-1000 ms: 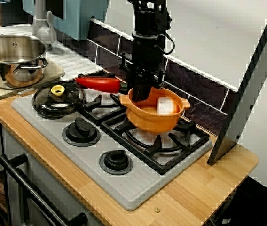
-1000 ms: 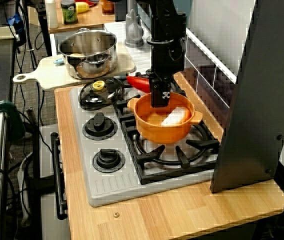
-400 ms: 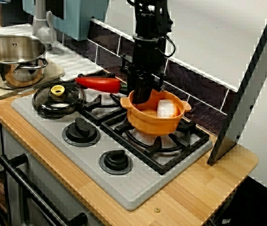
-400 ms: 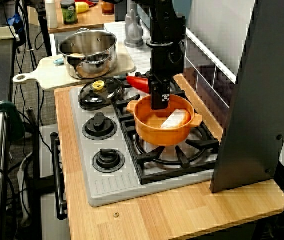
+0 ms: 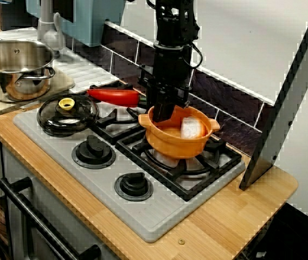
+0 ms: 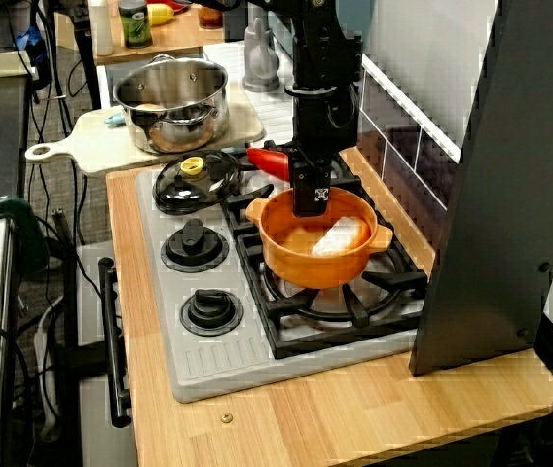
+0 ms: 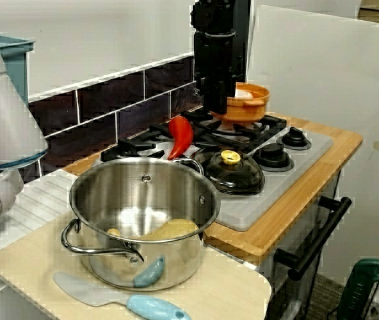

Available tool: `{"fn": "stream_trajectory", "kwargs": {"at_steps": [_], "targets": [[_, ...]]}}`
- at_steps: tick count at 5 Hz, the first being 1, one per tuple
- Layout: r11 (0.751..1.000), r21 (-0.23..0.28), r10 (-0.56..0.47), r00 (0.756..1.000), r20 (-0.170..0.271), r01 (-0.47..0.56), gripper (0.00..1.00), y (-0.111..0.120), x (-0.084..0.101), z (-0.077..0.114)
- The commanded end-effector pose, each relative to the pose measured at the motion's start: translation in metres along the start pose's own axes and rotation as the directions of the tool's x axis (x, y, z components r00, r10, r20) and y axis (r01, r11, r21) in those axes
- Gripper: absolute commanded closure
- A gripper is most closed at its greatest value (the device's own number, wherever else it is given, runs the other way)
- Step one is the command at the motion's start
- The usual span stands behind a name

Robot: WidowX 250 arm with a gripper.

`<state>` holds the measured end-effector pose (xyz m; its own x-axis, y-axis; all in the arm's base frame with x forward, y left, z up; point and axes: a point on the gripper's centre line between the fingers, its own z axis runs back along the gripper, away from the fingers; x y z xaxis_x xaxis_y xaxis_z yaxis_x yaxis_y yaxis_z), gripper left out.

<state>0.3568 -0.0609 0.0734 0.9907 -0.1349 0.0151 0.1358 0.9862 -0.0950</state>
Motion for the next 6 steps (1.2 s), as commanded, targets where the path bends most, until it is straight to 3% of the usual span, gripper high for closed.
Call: {"fn": "stream_trajectory", "kwargs": {"at_steps": [1,2,3,6], "targets": [[1.000,0.007,-0.007,1.000,0.027,0.007,1.00,0.0038,0.0044,0.0061],[1.000,0.008,-0.008,1.000,0.020,0.008,0.12,0.0049,0.0052,0.0043],[1.000,0.007,-0.009,1.000,0.018,0.009,0.00,0.0056,0.0048,0.0034],[1.000,-0.009,-0.005,1.000,0.022,0.005,0.00,0.0128,0.0078,0.0116]]}}
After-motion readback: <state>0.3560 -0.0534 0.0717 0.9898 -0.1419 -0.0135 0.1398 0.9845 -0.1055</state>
